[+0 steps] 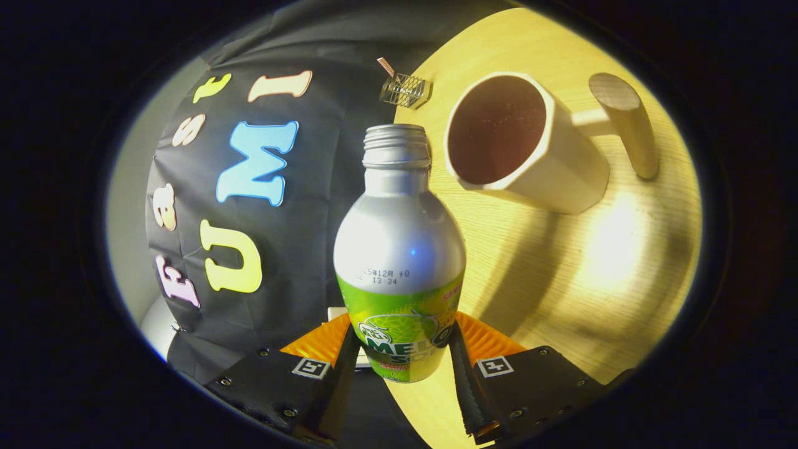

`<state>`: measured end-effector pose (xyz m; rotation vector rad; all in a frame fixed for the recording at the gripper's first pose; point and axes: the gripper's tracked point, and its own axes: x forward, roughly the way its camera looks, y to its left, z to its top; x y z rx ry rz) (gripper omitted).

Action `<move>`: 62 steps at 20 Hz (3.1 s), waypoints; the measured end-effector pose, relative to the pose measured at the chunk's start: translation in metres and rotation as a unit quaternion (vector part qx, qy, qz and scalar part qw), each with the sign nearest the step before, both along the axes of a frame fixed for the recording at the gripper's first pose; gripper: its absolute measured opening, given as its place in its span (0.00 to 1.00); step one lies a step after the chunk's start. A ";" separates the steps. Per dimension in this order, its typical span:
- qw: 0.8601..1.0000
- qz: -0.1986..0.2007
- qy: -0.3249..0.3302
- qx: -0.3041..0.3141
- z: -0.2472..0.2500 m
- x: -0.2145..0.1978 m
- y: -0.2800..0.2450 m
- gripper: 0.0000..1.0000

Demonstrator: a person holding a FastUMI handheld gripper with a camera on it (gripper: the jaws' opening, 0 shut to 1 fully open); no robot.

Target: Take the bottle from table, then pour the juice into the cup, finally place the bottle on the coaster

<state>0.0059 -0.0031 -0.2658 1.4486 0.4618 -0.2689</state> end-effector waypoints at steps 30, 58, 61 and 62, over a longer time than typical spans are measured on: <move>0.989 -0.040 0.017 0.139 0.012 -0.003 0.010 0.71; 0.974 -0.064 0.011 0.215 0.023 0.006 0.015 0.71; 0.974 -0.066 0.012 0.219 0.026 0.005 0.013 0.70; 0.973 -0.068 0.011 0.220 0.026 0.006 0.012 0.70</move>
